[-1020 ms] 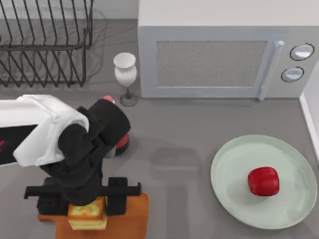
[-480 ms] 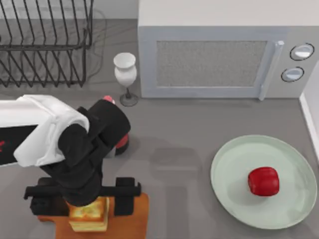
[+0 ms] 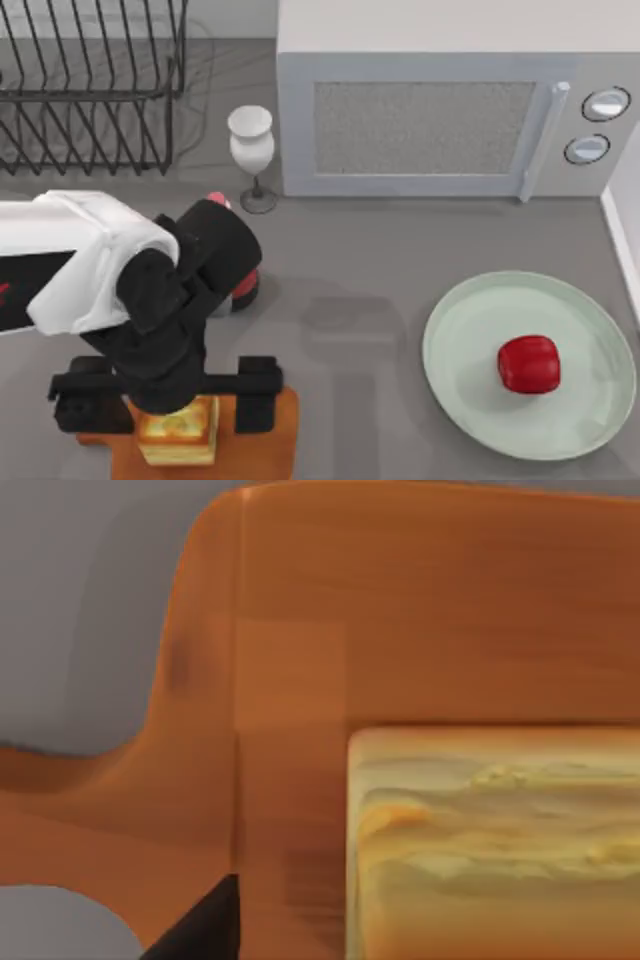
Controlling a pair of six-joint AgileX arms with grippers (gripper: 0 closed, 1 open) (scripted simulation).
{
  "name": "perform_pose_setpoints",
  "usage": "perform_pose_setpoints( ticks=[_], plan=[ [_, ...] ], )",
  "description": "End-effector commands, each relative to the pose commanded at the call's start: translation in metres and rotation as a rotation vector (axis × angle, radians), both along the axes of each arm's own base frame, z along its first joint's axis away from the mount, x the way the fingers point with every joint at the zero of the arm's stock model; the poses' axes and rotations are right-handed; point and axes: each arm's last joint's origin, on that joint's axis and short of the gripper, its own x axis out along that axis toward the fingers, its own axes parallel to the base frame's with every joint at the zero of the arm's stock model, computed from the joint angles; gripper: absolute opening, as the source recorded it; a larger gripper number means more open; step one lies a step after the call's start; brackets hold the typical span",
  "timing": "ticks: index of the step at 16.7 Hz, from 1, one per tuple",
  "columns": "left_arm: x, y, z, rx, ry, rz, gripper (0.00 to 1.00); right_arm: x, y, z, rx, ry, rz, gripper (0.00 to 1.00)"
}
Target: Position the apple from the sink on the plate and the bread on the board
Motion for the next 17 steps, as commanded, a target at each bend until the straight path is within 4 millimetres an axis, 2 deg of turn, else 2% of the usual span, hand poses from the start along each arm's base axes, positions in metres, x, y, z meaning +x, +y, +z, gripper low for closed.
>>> perform_pose_setpoints(
  ticks=[3, 8, 13, 17],
  plan=[
    [0.0, 0.008, 0.007, -0.038, -0.052, 0.001, 1.0, 0.0, 0.0, 0.0, 0.0, 0.0, 0.0, 1.0],
    [-0.013, 0.045, 0.029, -0.155, -0.265, 0.004, 1.0, 0.0, 0.0, 0.0, 0.0, 0.0, 0.0, 1.0],
    [-0.038, 0.088, 0.043, -0.243, -0.598, 0.008, 1.0, 0.0, 0.0, 0.0, 0.0, 0.0, 0.0, 1.0],
    [-0.065, 0.119, 0.047, -0.25, -0.959, 0.012, 1.0, 0.0, 0.0, 0.0, 0.0, 0.0, 0.0, 1.0]
  ],
)
